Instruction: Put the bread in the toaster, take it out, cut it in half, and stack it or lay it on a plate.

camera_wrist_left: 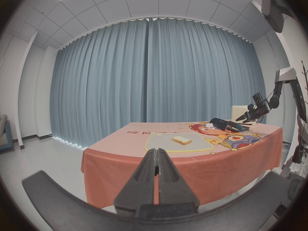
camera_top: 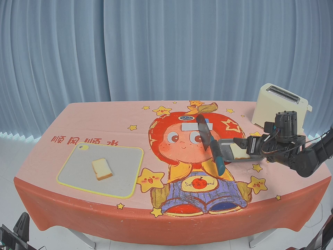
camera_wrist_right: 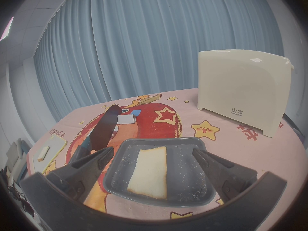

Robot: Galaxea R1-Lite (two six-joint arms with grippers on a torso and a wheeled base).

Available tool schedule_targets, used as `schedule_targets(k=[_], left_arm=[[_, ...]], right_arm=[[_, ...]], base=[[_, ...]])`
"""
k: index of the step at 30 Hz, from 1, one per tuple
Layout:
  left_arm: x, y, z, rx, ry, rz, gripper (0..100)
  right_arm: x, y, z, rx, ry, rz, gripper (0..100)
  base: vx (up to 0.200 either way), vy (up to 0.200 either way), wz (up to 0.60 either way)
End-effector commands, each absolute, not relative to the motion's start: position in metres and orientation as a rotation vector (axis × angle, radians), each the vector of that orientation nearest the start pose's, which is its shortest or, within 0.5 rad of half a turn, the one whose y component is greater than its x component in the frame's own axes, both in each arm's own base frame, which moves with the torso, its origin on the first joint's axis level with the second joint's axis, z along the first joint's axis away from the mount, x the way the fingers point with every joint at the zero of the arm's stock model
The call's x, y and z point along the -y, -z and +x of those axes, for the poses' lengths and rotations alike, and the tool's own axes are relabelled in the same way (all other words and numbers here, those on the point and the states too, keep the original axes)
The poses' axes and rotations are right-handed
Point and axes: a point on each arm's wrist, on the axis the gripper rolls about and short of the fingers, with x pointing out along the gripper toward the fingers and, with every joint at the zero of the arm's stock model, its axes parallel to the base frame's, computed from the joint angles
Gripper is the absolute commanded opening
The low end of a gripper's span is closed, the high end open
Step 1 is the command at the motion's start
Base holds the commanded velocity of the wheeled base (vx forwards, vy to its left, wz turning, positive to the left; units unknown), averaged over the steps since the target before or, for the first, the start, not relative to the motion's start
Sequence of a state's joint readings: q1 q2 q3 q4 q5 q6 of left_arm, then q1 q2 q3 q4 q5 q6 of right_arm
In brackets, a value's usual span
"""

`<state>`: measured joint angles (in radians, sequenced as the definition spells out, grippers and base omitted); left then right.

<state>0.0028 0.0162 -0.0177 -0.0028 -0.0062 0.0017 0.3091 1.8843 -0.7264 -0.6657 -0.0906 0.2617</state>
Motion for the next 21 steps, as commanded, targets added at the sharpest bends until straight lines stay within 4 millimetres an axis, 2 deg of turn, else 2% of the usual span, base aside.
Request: schedule_targets(k=[1, 10, 17, 21], left_arm=[[0.000, -0.076, -0.022, -0.005, 0.003, 0.002, 0], [0.000, -0.076, -0.022, -0.005, 0.003, 0.000, 0], [0.000, -0.076, -0.022, -0.006, 0.003, 0.000, 0], [0.000, -0.076, -0.022, -0.006, 0.003, 0.000, 0]], right_arm=[[-0.097, -0.116, 0.302, -0.481, -0.157, 0.160, 100], [-0.107, -0.151, 0.275, -0.386, -0.213, 0.167, 100], [-0.111, -0.165, 0.264, -0.340, -0.224, 0.171, 100], [-0.115, -0.171, 0.251, -0.324, -0.259, 0.169, 100]], base=[[0.000, 0.000, 0.00], [0.000, 0.000, 0.00], [0.000, 0.000, 0.00], [0.000, 0.000, 0.00]])
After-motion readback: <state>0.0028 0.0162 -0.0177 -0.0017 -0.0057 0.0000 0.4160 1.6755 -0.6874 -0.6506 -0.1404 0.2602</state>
